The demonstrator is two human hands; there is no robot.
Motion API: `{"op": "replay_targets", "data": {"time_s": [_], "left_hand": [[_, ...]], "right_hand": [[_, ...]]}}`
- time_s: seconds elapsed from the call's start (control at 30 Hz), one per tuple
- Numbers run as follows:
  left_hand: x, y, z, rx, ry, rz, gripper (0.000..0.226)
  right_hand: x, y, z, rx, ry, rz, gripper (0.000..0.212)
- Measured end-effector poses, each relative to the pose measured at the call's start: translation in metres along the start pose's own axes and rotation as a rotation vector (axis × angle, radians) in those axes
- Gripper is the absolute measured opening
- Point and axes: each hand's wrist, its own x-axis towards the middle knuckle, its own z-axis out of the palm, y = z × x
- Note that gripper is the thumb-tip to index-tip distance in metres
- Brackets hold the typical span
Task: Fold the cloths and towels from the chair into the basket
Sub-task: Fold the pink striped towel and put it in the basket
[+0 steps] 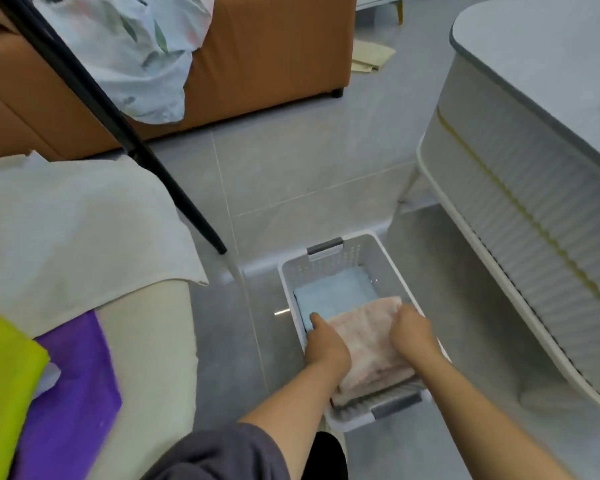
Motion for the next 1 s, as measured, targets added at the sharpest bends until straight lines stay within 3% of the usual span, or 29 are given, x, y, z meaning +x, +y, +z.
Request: {"op": "replay_targets", "data": {"time_s": [0.17, 0.27, 0.4, 0.5, 0.63, 0.77, 1.0], "left_hand": [[0.035, 0.029, -0.006, -0.198, 0.171, -0.049, 0.051], [0.059, 0.043, -0.008, -0.187, 0.251, -0.066, 0.05], [0.084, 0.026, 0.002, 0.214, 0.152, 0.061, 0.055], [0.086, 0.014, 0.014, 0.573, -0.011, 0.111, 0.057], [0.087, 0.015, 0.016, 0.872, -0.12, 0.118, 0.063], [0.075, 0.026, 0.005, 1.098, -0.138, 0.124, 0.055], [-0.005, 0.057, -0.056, 1.124, -0.06, 0.158, 0.055]], "right_hand": [[0.025, -0.037, -0.001, 0.109, 0.114, -0.044, 0.037], [0.053, -0.053, 0.011, 0.053, 0.161, -0.117, 0.039], [0.069, -0.05, 0.039, 0.031, 0.144, -0.276, 0.046], [0.067, -0.038, 0.054, -0.255, 0.148, -0.46, 0.052], [0.069, -0.026, 0.054, -0.407, -0.098, -0.473, 0.058], [0.056, -0.031, 0.039, -0.291, -0.084, -0.462, 0.054], [-0.023, -0.041, -0.021, 0.064, -0.035, -0.452, 0.049]]}}
